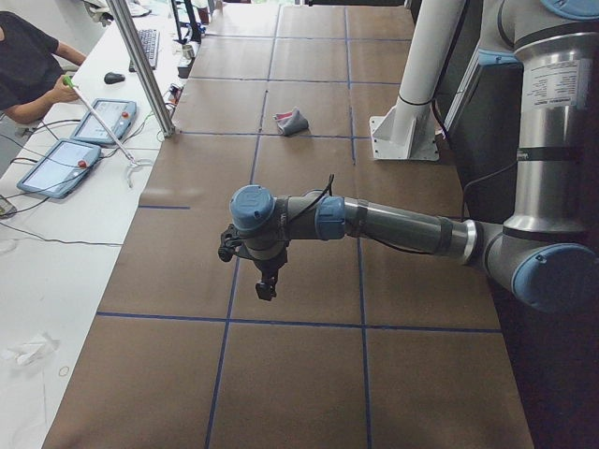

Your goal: Fold towel twice with both arms

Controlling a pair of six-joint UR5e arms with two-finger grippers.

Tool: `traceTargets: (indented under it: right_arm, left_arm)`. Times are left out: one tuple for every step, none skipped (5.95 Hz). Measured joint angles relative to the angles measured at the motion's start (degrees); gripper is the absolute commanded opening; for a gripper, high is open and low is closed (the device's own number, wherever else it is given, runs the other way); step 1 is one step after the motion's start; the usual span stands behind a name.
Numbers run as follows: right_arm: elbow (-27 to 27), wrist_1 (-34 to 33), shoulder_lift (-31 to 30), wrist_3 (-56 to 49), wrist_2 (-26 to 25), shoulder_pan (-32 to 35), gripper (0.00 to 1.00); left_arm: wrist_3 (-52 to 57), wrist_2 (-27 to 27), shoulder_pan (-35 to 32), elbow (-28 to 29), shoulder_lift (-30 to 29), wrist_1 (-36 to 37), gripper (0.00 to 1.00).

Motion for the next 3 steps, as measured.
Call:
traceTargets:
  right_arm:
    - [0.03, 0.01, 0.23, 0.03, -0.04, 0.00, 1.00]
    - [0.02, 0.01, 0.34, -0.14, -0.05, 0.00, 1.00]
    - [-0.03, 0.01, 0.37, -0.45, -0.06, 0.00, 1.00]
  left_arm:
    - [-0.25, -0.15, 0.01, -0.78, 1.11, -0.31, 1.00]
    - [-0.26, -0.30, 0.01, -1.29, 1.76, -0.20, 1.00]
    - [-0.22, -0.34, -0.01, -1.92, 2.01, -0.02, 1.00]
